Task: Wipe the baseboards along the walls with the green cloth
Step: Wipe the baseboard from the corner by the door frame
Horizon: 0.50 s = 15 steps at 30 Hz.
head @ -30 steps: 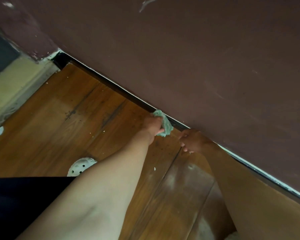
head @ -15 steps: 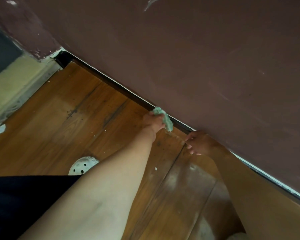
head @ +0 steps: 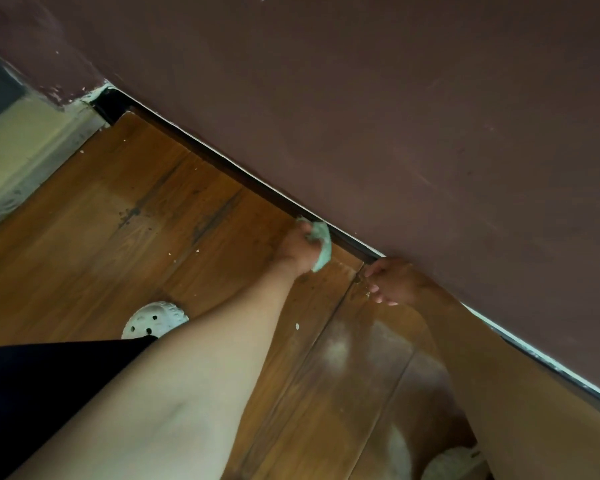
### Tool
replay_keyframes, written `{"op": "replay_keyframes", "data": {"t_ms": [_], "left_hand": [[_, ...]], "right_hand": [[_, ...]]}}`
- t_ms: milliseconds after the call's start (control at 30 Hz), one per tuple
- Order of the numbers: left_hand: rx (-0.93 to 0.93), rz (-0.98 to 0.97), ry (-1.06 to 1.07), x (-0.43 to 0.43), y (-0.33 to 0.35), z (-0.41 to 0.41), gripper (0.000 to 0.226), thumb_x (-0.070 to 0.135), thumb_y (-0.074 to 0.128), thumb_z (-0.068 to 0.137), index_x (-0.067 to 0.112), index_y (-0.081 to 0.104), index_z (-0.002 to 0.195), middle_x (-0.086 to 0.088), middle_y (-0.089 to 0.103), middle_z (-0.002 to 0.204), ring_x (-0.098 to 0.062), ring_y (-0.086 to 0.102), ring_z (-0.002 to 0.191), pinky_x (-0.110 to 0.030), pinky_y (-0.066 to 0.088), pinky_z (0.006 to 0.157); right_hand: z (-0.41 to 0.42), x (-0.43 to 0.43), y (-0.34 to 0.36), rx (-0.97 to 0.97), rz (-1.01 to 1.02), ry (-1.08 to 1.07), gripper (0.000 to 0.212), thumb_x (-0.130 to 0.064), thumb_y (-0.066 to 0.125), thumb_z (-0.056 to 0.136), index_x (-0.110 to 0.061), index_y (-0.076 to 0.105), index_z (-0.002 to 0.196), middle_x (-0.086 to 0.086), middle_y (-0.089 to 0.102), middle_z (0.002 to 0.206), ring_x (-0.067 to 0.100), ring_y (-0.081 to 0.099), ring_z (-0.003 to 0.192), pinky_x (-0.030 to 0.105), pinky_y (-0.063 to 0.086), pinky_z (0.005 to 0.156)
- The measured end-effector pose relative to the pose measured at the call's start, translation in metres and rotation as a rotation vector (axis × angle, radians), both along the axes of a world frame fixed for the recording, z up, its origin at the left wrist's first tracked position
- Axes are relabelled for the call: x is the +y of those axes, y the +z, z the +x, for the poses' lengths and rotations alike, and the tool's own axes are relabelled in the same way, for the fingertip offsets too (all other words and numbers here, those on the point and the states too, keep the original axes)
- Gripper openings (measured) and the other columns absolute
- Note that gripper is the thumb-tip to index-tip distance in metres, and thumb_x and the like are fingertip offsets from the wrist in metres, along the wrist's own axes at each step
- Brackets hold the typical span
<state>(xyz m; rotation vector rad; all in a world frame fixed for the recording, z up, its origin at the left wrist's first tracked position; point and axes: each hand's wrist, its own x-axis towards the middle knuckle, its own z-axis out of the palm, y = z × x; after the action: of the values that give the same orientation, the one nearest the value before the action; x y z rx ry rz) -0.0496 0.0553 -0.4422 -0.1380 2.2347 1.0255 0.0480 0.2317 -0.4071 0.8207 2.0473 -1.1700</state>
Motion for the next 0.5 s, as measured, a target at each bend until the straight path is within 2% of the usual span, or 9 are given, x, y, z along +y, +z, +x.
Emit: {"op": "replay_keyframes", "data": {"t_ms": [67,133,200,267,367,500], "left_hand": [[0.059,-0.132,-0.329,0.001,-0.001,0.018,0.035,0.035,0.056,0.094,0.035,0.051,0.128,-0.009,0.059,0.136,-0.034,0.060,0.119,-0.045,0.051,0.103],[0.137,-0.263,-0.507,-0.001,-0.002,0.025,0.035,0.039,0.052,0.091,0.044,0.046,0.125,-0.008,0.059,0.135,-0.034,0.060,0.115,-0.044,0.052,0.100],[0.207,-0.336,-0.539,-0.005,0.000,0.020,0.040,0.031,0.055,0.094,0.036,0.047,0.133,-0.010,0.060,0.136,-0.034,0.061,0.118,-0.041,0.051,0.101],[0.294,-0.468,-0.469,-0.014,0.005,0.009,0.046,0.021,0.059,0.096,0.021,0.047,0.141,-0.011,0.060,0.136,-0.033,0.059,0.123,-0.042,0.050,0.102],[0.330,-0.632,-0.391,-0.035,0.006,0.002,0.053,0.017,0.060,0.096,0.017,0.043,0.146,-0.011,0.059,0.137,-0.031,0.056,0.126,-0.042,0.049,0.103],[0.369,-0.547,-0.599,-0.030,0.006,0.025,0.060,0.008,0.054,0.094,0.017,0.037,0.151,-0.014,0.058,0.139,-0.033,0.052,0.128,-0.041,0.048,0.104]], "right_hand": [[-0.001,-0.002,0.002,-0.004,0.002,0.045,0.019,-0.006,0.047,0.092,-0.008,0.066,0.089,0.009,0.065,0.071,0.021,0.062,0.056,0.023,0.042,0.050],[-0.003,-0.003,0.006,0.006,0.018,0.070,0.019,-0.007,0.049,0.094,-0.006,0.067,0.098,0.009,0.066,0.076,0.021,0.062,0.059,0.023,0.045,0.051],[-0.004,-0.003,0.008,0.016,-0.001,0.043,0.020,-0.007,0.048,0.095,-0.005,0.067,0.098,0.007,0.064,0.073,0.019,0.062,0.058,0.022,0.045,0.050],[-0.004,-0.002,0.008,0.024,-0.019,0.028,0.018,-0.010,0.048,0.095,-0.011,0.066,0.094,0.004,0.064,0.071,0.019,0.063,0.057,0.022,0.046,0.051],[0.000,-0.001,0.004,0.026,-0.035,0.029,0.017,-0.013,0.050,0.094,-0.016,0.066,0.087,0.004,0.066,0.071,0.020,0.064,0.057,0.024,0.045,0.053],[0.005,0.002,0.005,0.013,-0.023,0.023,0.022,-0.011,0.049,0.093,-0.017,0.065,0.080,0.005,0.065,0.067,0.021,0.063,0.056,0.023,0.042,0.049]]}}
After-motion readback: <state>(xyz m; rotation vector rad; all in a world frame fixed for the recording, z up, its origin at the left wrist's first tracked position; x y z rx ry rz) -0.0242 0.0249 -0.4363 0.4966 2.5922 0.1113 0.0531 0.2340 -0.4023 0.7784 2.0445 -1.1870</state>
